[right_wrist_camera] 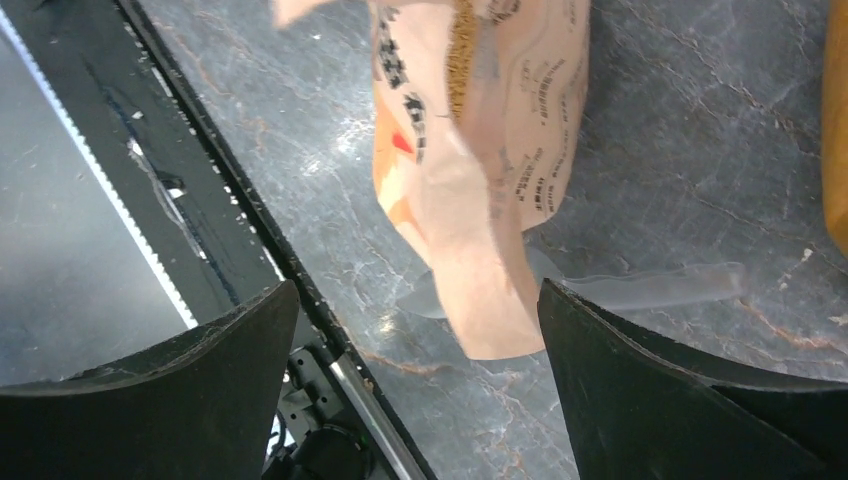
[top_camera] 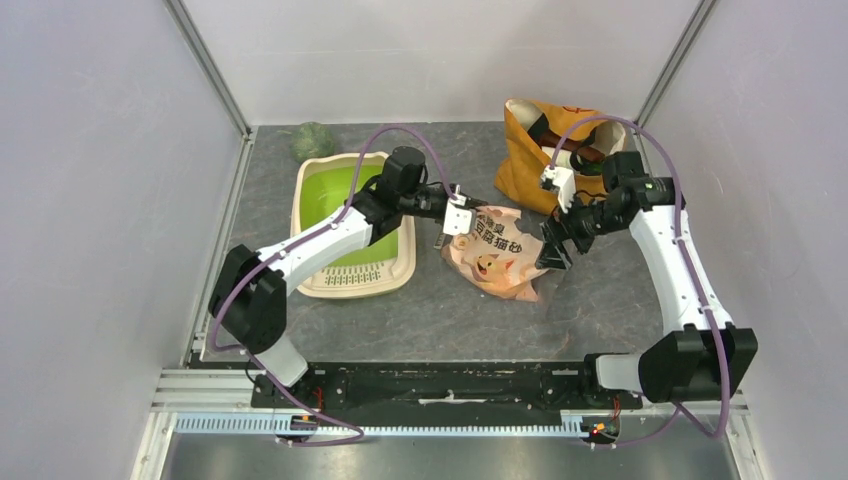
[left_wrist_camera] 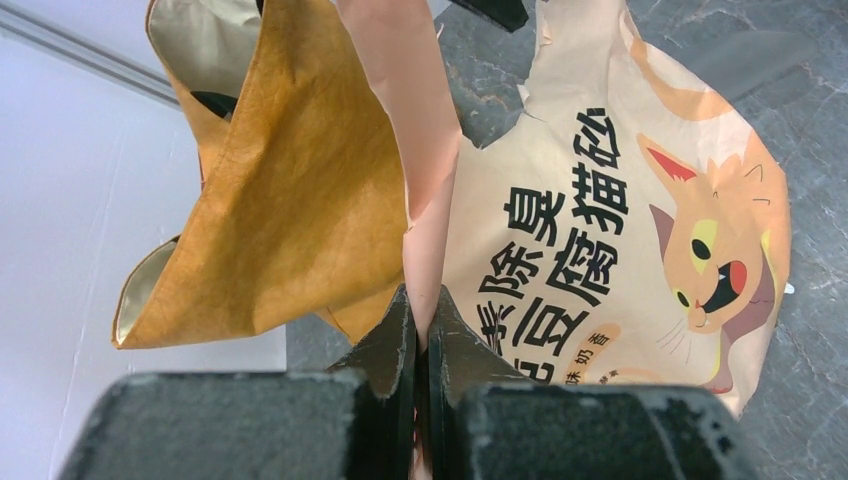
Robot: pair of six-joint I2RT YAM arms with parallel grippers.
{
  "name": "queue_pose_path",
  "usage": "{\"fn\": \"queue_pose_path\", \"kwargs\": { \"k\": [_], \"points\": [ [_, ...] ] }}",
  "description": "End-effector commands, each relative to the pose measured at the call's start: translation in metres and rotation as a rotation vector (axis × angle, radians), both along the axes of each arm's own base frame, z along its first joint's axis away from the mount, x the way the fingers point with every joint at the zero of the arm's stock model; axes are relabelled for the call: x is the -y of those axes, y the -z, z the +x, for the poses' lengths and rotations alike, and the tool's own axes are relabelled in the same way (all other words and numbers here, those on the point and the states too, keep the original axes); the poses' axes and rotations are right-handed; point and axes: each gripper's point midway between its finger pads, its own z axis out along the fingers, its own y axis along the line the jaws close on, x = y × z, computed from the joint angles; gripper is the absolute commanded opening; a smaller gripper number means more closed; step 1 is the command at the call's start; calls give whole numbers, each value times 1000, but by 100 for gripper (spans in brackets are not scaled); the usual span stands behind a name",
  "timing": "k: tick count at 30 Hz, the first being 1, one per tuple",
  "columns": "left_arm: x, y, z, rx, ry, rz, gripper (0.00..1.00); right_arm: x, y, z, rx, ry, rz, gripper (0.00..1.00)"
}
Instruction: Fill the litter box with clean litter
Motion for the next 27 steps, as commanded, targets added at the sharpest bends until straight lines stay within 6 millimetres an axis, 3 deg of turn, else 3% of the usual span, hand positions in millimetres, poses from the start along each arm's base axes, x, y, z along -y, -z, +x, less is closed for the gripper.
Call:
{"fn": "queue_pose_path", "kwargs": {
  "k": [1, 2, 4, 8, 10, 13, 18, 23, 27],
  "points": [
    [-8, -49, 10, 114, -38, -109, 2, 7, 11, 29, 49, 50, -34, 97],
    [-9, -48, 10, 118, -37, -107, 2, 5, 13, 30, 33, 42, -26, 96],
    [-10, -48, 11, 125, -46, -111, 2, 2, 17, 24, 1, 7, -11, 82],
    [-15, -53, 18, 68, -97, -142, 2, 6, 31, 24, 58, -15, -45, 32],
    [-19, -54, 19, 40, -113, -148, 2, 12, 32, 37, 175, 27, -89, 0],
    [-24, -49, 17, 13, -122, -134, 2, 15, 15, 50, 372, 66, -106, 0],
    [-33, -32, 11, 10, -130, -87, 2, 9, -8, 47, 662, 13, -190, 0],
    [-43, -14, -11, 109, -44, -37, 2, 8, 8, 46, 771, -72, -404, 0],
    [-56, 22, -44, 231, 97, 52, 2, 13, 24, 50, 786, -89, -524, 0]
  ]
}}
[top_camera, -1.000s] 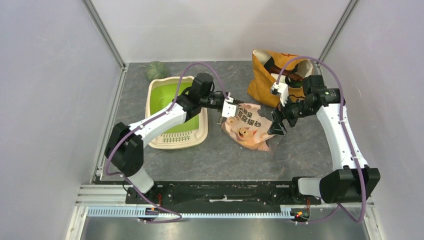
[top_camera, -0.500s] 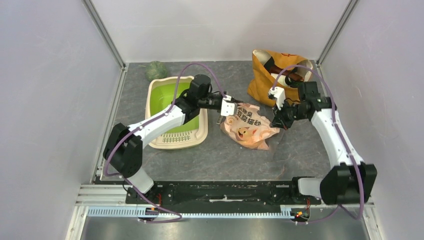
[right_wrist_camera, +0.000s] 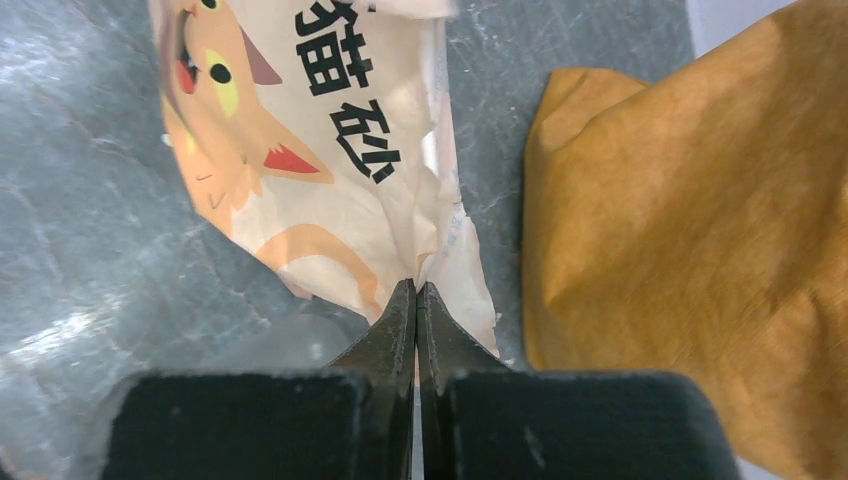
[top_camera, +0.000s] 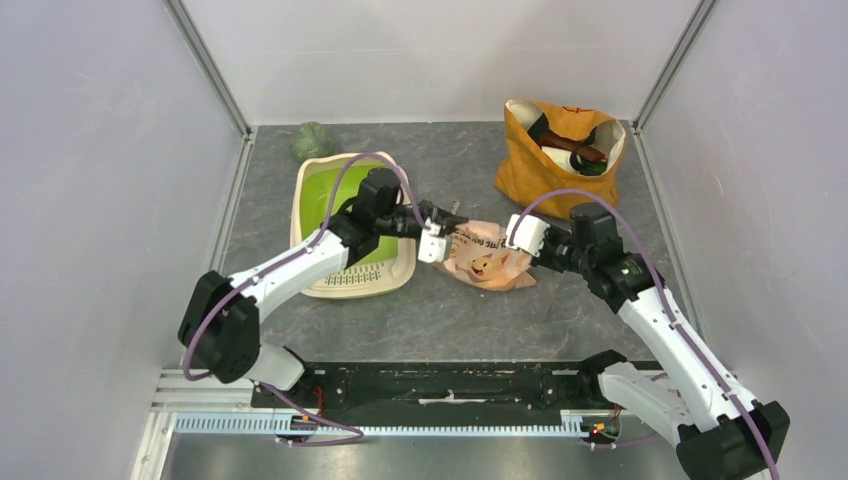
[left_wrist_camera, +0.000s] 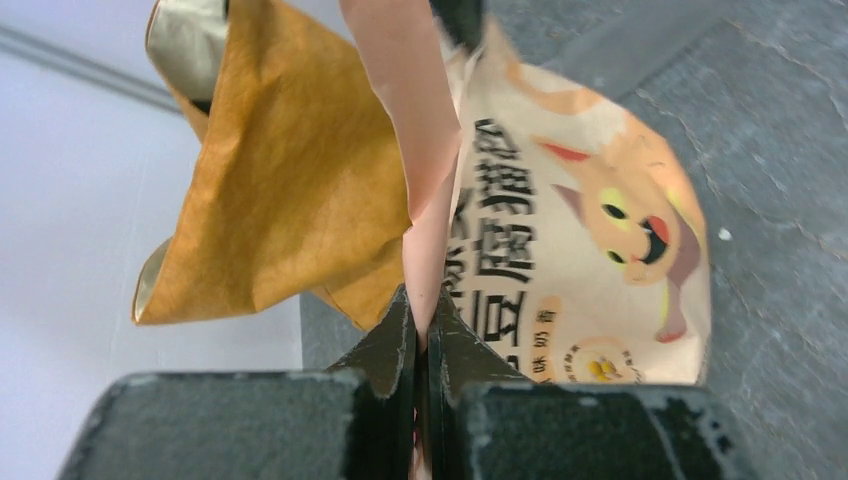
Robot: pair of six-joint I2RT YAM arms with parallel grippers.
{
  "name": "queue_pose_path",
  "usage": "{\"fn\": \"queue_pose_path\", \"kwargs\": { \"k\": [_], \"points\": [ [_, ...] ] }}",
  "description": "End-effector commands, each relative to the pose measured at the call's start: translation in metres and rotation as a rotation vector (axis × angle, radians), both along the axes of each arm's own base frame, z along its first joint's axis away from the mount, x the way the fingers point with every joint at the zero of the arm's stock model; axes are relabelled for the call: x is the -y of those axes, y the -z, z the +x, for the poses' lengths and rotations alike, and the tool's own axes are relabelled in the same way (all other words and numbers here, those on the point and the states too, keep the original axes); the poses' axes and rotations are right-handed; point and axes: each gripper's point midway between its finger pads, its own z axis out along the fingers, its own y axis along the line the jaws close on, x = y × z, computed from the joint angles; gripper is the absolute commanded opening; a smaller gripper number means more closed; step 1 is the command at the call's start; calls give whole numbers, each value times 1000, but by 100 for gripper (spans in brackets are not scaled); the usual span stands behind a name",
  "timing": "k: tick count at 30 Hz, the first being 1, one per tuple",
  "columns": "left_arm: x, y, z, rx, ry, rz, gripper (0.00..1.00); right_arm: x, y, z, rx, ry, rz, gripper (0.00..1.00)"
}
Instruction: Fill the litter box with clean litter
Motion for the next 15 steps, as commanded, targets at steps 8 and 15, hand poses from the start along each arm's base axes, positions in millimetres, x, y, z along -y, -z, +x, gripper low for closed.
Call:
{"fn": "queue_pose_path", "kwargs": {
  "k": [8, 15],
  "points": [
    [-35, 42, -45, 288, 226, 149, 2, 6, 1, -11, -5, -3, -97, 33],
    [-35, 45, -49, 411, 281, 148, 2, -19, -43, -50, -187, -89, 68, 72]
  ]
}}
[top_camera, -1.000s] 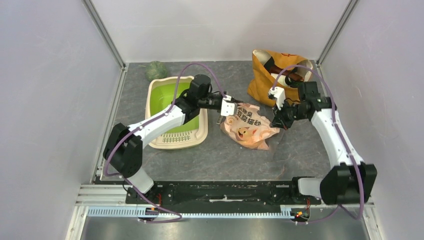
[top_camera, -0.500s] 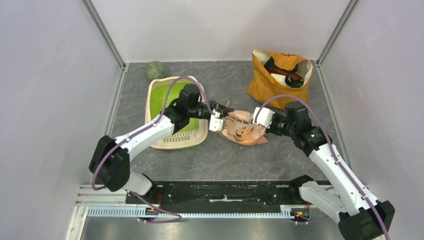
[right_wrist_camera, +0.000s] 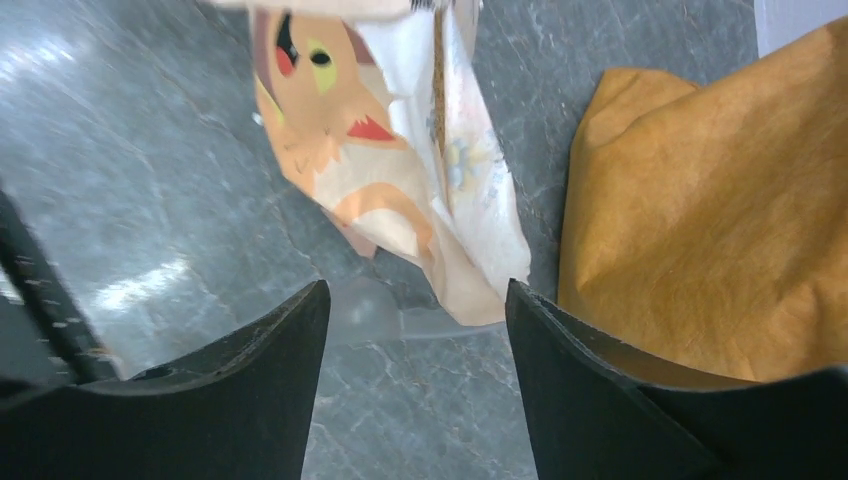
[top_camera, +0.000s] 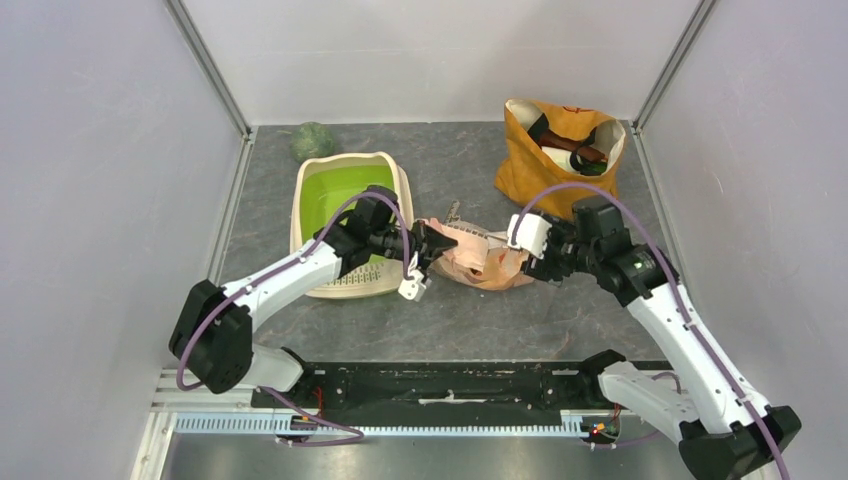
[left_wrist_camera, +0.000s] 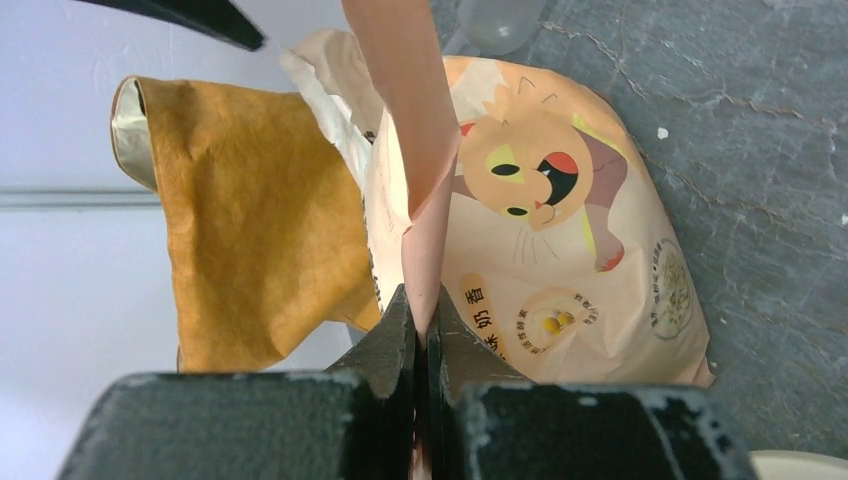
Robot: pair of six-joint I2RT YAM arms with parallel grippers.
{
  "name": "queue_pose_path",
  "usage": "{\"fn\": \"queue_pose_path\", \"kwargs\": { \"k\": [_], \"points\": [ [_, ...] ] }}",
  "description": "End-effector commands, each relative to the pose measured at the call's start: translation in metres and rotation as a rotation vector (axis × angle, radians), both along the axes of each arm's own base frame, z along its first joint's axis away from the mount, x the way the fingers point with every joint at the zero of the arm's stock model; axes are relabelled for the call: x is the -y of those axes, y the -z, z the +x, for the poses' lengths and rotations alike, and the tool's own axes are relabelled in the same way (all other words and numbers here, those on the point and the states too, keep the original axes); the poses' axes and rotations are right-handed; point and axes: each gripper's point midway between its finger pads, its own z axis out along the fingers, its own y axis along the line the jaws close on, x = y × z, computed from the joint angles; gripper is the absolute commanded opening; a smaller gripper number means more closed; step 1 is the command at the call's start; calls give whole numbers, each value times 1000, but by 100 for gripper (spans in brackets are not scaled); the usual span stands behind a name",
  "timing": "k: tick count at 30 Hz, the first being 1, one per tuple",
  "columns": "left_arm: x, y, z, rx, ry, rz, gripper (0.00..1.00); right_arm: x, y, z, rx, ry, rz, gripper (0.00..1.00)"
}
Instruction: Fill the litter box with clean litter
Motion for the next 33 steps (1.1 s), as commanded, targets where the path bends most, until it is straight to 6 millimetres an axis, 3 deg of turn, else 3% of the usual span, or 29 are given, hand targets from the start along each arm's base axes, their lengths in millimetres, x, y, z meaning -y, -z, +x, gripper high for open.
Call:
{"fn": "queue_pose_path", "kwargs": {
  "k": [1, 4, 7, 13, 18, 26, 33],
  "points": [
    [-10, 4, -14, 131, 91, 0, 2, -17, -43, -26, -132, -15, 146, 68],
    [-10, 5, -21, 218, 144, -22, 2, -23, -73, -10, -185, 46, 259, 56],
    [-9, 4, -25, 269, 179, -33, 2, -23, -83, 12, -270, 119, 317, 54],
    [-13, 15, -36, 378, 267, -15, 2, -26, -53, 23, -455, 124, 234, 58],
    [-11, 6, -32, 391, 251, -28, 2, -27, -32, 23, -493, 95, 142, 58],
    [-7, -3, -28, 407, 246, -39, 2, -44, -2, 30, -562, 65, 74, 66],
    [-6, -11, -25, 423, 240, -51, 2, -45, 19, 50, -528, 100, 31, 56]
  ]
}}
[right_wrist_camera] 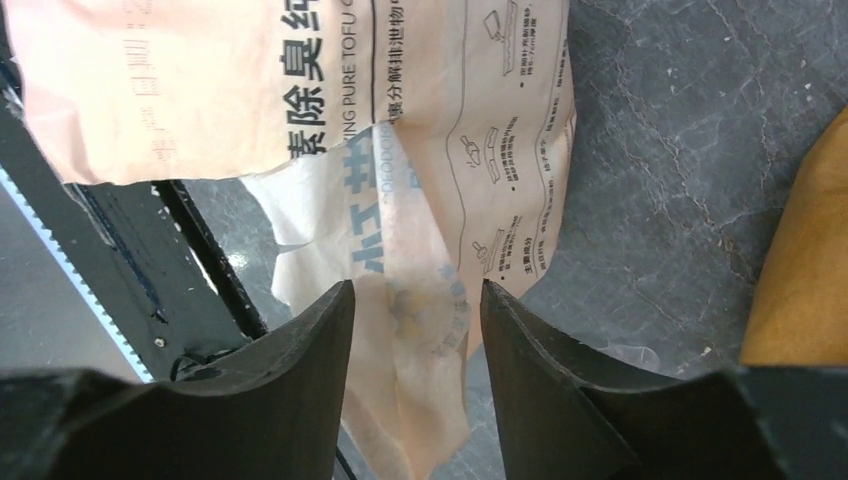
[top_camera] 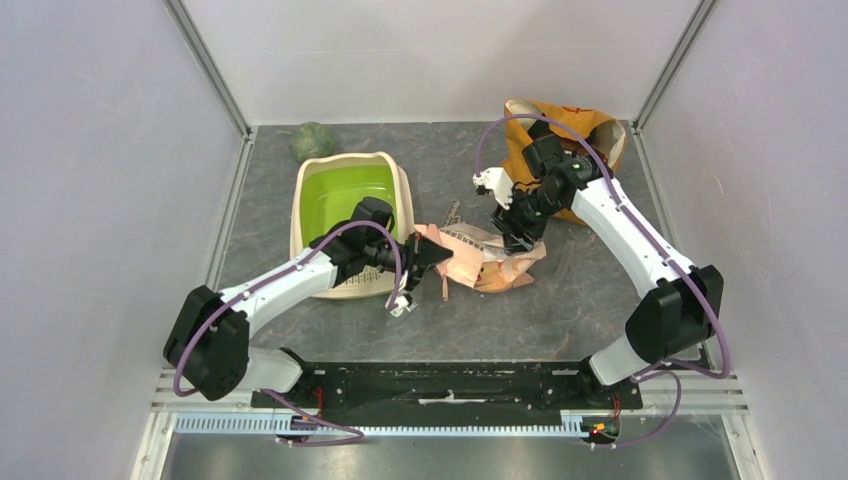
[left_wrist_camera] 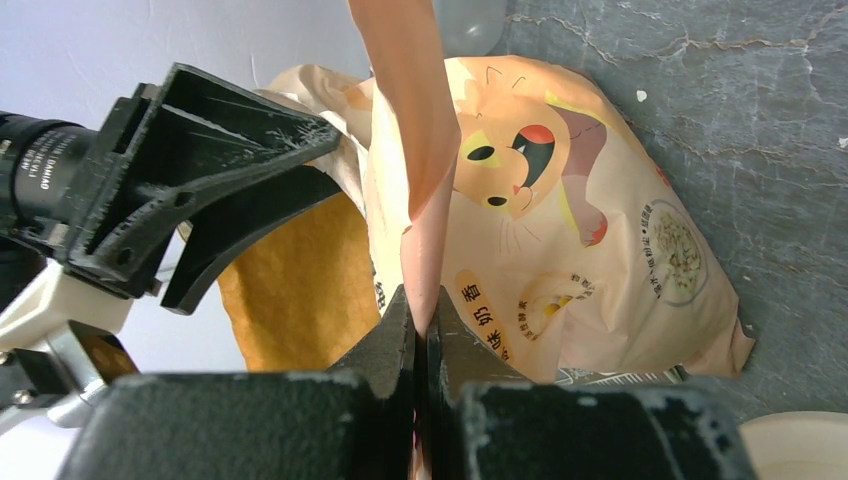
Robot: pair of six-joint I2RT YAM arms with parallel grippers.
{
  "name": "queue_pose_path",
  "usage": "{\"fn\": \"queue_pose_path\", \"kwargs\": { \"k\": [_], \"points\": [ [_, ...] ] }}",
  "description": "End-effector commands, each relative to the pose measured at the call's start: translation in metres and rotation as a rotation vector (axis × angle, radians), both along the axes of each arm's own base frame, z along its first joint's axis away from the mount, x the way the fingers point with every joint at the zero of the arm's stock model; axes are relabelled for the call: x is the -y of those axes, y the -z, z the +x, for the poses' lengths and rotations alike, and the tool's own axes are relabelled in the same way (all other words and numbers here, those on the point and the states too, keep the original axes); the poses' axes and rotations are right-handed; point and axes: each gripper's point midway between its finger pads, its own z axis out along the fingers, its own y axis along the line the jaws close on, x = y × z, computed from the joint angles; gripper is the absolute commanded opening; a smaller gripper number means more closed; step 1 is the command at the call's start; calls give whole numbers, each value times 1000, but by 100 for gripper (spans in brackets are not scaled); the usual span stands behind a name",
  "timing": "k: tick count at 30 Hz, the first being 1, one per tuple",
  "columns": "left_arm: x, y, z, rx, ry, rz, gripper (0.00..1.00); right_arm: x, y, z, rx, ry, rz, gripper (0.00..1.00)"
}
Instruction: Fill the litter box with clean litter
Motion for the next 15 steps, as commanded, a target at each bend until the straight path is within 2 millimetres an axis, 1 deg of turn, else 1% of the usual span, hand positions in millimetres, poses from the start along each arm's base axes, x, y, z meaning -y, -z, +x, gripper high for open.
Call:
{"fn": "queue_pose_path", "kwargs": {
  "k": [1, 3, 5, 9, 11, 12, 13, 14, 15],
  "points": [
    [5, -28, -6, 153, 94, -62, 2, -2, -1, 18, 67, 22, -9, 55],
    [5, -30, -6, 155, 97, -65, 2, -5, -4, 20, 65, 26, 9, 55],
    [6, -31, -4, 155, 93, -67, 2, -7, -1, 20, 59, 25, 6, 57],
    [8, -39, 4, 125, 50, -84, 2, -5, 19, 12, 44, -15, -51, 57],
    [9, -44, 9, 104, 19, -88, 2, -1, 30, 10, 44, -13, -74, 53],
    [9, -45, 12, 95, 2, -89, 2, 1, 32, 8, 43, -18, -80, 48],
    [8, -47, 14, 87, -14, -92, 2, 1, 34, 9, 41, -16, -83, 40],
    [8, -50, 16, 68, -35, -97, 2, 1, 33, 9, 37, -5, -82, 23],
    [7, -52, 20, 51, -59, -96, 2, -1, 30, 11, 37, 7, -71, 9]
  ]
}}
